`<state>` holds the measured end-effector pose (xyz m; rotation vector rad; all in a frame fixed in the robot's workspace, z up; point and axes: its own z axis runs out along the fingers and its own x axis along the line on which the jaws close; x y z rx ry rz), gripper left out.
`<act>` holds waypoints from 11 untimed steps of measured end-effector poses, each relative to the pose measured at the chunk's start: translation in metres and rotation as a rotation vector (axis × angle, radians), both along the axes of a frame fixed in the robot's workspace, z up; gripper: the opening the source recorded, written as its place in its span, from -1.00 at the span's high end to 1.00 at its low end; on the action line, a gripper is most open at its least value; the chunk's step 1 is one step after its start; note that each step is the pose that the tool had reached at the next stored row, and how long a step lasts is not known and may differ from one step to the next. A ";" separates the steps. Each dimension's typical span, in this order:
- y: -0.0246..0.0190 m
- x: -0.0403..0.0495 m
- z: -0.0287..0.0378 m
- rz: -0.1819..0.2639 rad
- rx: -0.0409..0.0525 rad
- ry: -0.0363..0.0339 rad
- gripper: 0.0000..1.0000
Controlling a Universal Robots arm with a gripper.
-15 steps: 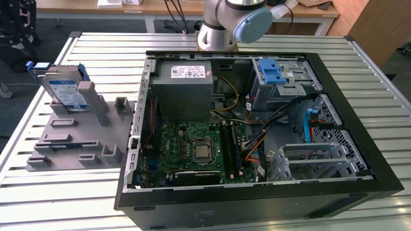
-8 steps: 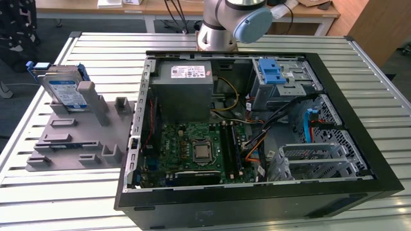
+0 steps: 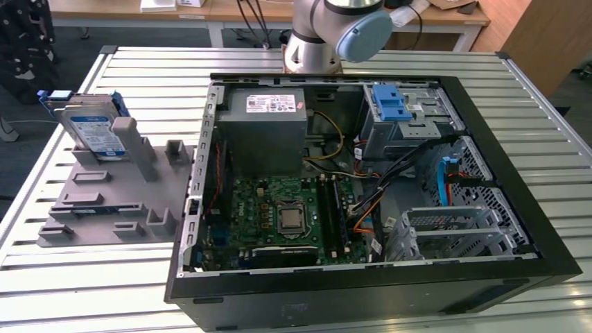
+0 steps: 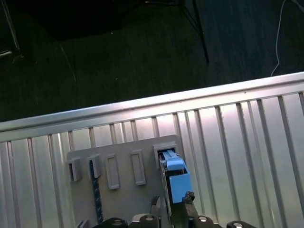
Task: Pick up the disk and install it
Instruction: 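Pick up the disk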
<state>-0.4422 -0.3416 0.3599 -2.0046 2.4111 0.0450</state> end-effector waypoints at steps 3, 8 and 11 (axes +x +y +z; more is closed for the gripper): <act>0.0003 0.0001 -0.0052 0.000 -0.0067 -0.0001 0.27; 0.0005 0.0001 -0.0120 0.033 -0.0093 -0.0006 -0.10; 0.0005 0.0001 -0.0142 0.087 -0.0093 -0.0008 -0.10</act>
